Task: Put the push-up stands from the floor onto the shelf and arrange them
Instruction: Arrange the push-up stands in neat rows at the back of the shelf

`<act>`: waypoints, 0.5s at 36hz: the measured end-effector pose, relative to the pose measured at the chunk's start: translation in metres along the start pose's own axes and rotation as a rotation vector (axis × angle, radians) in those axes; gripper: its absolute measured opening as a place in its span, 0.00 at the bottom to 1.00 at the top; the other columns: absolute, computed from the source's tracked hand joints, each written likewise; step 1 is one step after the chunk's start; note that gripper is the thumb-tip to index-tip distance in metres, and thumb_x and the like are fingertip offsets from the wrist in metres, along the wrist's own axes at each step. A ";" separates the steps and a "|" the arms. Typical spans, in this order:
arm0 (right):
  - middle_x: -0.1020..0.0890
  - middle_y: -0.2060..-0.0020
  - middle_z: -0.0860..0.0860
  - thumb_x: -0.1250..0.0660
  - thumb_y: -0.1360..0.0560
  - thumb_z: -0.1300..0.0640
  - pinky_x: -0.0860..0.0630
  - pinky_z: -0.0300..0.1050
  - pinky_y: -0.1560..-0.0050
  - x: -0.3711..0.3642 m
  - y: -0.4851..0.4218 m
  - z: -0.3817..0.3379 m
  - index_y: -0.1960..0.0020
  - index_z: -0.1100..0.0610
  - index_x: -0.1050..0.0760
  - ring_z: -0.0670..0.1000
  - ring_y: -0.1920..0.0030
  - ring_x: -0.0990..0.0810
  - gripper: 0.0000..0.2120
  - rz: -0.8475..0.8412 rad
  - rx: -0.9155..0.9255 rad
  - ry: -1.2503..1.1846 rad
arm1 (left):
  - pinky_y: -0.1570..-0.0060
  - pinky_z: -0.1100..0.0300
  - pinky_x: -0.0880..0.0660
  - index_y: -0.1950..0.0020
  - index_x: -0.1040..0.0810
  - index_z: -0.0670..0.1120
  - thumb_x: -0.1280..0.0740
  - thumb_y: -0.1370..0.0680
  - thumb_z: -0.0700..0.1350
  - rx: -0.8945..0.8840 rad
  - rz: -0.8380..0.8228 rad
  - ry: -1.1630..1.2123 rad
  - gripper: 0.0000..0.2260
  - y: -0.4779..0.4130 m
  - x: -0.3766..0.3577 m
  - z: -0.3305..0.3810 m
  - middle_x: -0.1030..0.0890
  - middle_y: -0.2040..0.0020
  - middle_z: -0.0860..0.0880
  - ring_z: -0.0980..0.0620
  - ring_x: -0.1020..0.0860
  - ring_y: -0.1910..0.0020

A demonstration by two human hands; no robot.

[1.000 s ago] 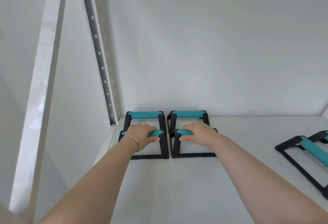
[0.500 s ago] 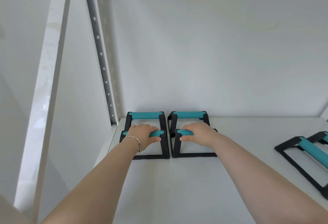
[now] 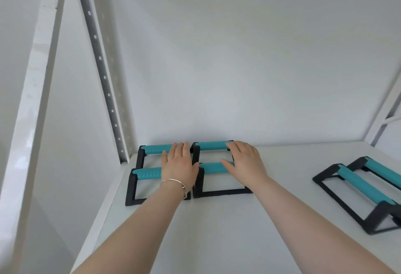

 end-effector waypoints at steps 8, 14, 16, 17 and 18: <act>0.21 0.41 0.57 0.27 0.29 0.48 0.27 0.60 0.36 0.043 0.033 0.078 0.33 0.60 0.27 0.60 0.38 0.23 0.29 0.178 -0.164 0.101 | 0.24 0.43 0.55 0.21 0.56 0.43 0.47 0.18 0.56 -0.025 0.012 -0.054 0.32 0.007 -0.011 0.113 0.52 0.20 0.43 0.44 0.56 0.22; 0.23 0.36 0.57 0.31 0.26 0.47 0.32 0.58 0.32 0.081 0.059 0.172 0.30 0.61 0.30 0.60 0.33 0.28 0.30 0.162 -0.281 0.104 | 0.24 0.45 0.54 0.21 0.55 0.44 0.48 0.19 0.59 -0.062 0.012 0.004 0.33 0.016 -0.031 0.213 0.50 0.20 0.43 0.44 0.53 0.22; 0.25 0.34 0.57 0.33 0.24 0.46 0.35 0.57 0.30 0.093 0.069 0.208 0.28 0.61 0.33 0.59 0.31 0.30 0.30 0.139 -0.312 0.108 | 0.24 0.45 0.54 0.21 0.55 0.44 0.48 0.19 0.59 -0.064 0.013 0.027 0.33 0.018 -0.037 0.248 0.49 0.21 0.43 0.44 0.53 0.22; 0.26 0.33 0.57 0.34 0.24 0.46 0.35 0.57 0.30 0.098 0.073 0.227 0.27 0.60 0.34 0.59 0.30 0.31 0.30 0.130 -0.325 0.114 | 0.24 0.45 0.54 0.21 0.54 0.44 0.48 0.19 0.59 -0.062 0.007 0.036 0.33 0.018 -0.041 0.266 0.49 0.21 0.43 0.44 0.52 0.22; 0.26 0.33 0.57 0.35 0.23 0.45 0.36 0.57 0.30 0.104 0.078 0.246 0.27 0.59 0.34 0.58 0.30 0.32 0.30 0.122 -0.336 0.118 | 0.24 0.46 0.53 0.21 0.54 0.44 0.49 0.19 0.59 -0.063 -0.002 0.042 0.32 0.019 -0.045 0.283 0.49 0.21 0.43 0.44 0.52 0.22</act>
Point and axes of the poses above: each hand's wrist, its own y-axis away from the middle knuckle, its own x-axis out of the back of the hand, z = x × y, the point moved 6 cm from there along -y, towards the middle knuckle
